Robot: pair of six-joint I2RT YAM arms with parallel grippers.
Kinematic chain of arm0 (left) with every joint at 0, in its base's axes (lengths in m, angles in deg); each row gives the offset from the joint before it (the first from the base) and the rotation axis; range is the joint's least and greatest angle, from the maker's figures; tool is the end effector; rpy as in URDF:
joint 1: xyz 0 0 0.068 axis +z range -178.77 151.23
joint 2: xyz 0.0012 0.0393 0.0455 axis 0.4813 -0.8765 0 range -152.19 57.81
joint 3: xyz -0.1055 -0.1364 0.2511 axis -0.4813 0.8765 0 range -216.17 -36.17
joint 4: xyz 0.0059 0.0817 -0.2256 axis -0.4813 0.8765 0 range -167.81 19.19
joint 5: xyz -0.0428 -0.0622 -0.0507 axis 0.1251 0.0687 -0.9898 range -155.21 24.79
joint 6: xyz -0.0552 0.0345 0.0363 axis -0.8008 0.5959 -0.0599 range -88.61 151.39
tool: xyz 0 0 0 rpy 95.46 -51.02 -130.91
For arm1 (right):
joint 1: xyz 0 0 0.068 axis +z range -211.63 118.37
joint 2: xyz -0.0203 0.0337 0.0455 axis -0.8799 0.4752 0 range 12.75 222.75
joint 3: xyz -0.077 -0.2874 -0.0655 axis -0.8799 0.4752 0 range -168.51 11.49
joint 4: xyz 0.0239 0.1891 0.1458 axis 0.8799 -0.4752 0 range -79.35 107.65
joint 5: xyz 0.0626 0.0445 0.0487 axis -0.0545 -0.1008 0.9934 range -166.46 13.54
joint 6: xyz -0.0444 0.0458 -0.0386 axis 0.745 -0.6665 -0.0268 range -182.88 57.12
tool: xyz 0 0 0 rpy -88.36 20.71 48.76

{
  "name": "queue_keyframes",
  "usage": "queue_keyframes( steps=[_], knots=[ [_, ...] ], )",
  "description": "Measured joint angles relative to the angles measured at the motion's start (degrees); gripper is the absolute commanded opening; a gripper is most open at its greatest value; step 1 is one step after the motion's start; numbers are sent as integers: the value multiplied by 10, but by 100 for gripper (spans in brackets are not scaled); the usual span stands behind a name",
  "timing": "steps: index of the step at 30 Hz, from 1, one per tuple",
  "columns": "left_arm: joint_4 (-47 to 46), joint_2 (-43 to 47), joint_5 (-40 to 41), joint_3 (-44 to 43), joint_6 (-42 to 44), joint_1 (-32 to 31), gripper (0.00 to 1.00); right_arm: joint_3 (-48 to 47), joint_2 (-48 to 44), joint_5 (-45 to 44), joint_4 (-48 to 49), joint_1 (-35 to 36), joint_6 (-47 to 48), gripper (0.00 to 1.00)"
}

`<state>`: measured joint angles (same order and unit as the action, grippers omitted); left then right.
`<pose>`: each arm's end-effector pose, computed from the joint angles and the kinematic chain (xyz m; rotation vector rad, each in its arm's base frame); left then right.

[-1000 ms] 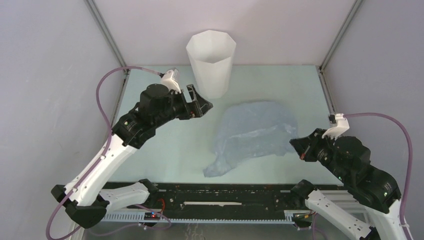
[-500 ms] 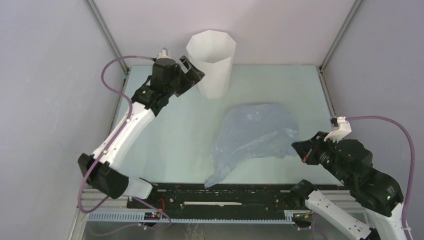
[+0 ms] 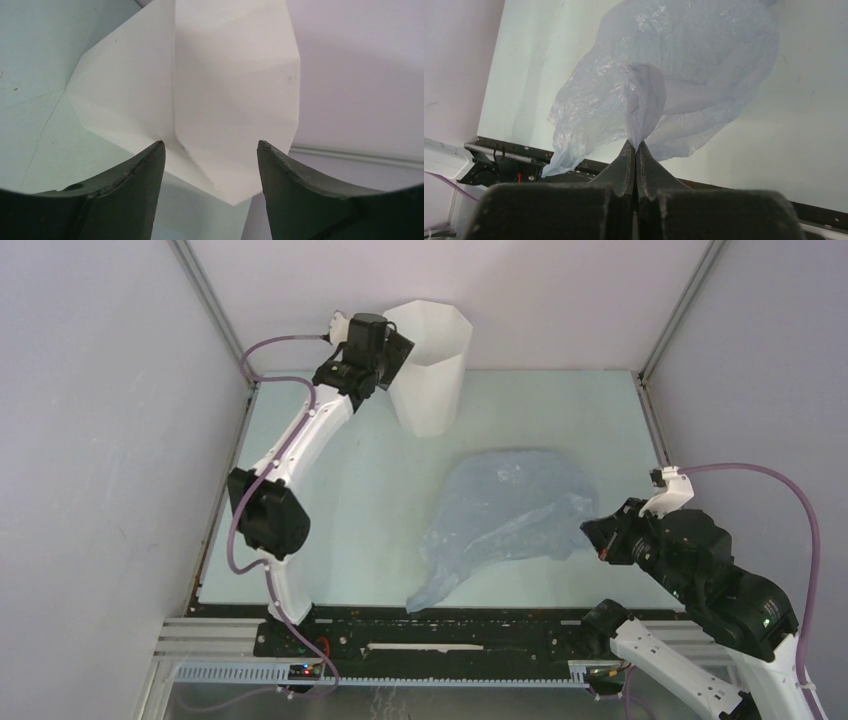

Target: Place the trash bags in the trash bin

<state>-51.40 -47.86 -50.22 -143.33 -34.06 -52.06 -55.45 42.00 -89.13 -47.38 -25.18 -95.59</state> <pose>0.4127 -0.1601 0.4084 -0.9020 1.8592 -0.7251 0.0242 0.0008 0.3796 0.0721 2.0758 0.5265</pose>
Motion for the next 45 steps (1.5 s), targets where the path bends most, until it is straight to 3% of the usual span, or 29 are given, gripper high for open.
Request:
queue_keyframes(
  steps=[6,13,16,24,28,40,45],
  knots=[
    [131,-96,35,-146,-47,1,70,0,-1,-39,0,-1,0,0],
    [221,-112,75,-187,-57,1,47,0,-9,-71,-5,-1,-4,0],
    [237,-118,80,-205,-54,1,32,0,-11,-76,-5,-1,-5,0],
    [277,-118,109,-228,3,2,3,0,-11,-73,-4,-1,-4,0],
    [321,-105,114,-225,53,2,0,0,-11,-66,-3,-1,1,0],
    [356,141,113,-43,179,-23,0,-10,-17,-48,4,-1,42,0],
    [313,264,65,104,199,-32,0,-15,-20,-47,7,-1,58,0]
  ],
)
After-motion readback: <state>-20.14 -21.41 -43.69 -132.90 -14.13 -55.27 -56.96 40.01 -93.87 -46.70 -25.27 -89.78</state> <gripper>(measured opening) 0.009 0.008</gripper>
